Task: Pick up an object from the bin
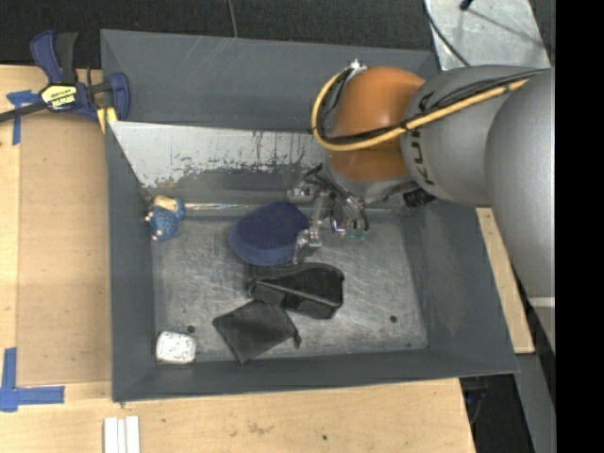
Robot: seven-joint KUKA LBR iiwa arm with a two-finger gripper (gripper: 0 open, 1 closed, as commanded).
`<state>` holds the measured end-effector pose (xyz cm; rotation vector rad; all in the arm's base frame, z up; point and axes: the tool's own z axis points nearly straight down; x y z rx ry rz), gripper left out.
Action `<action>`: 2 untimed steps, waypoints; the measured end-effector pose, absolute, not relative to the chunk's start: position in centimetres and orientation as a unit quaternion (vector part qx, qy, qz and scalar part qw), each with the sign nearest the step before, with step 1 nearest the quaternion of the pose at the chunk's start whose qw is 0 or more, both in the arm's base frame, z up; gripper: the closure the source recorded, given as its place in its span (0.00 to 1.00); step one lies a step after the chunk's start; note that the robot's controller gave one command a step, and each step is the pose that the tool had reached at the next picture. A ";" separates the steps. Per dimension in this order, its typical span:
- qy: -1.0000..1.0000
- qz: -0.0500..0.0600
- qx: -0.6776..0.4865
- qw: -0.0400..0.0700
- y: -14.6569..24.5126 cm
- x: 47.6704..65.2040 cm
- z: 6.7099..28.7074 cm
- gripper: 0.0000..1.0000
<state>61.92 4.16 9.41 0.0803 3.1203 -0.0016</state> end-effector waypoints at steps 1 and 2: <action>1.000 0.000 0.025 0.011 4.3 62.0 9.4 1.00; 1.000 0.000 0.015 0.007 4.8 62.0 25.8 1.00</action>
Offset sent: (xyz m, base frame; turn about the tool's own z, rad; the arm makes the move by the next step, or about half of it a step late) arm 0.0000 0.0000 0.0000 0.0000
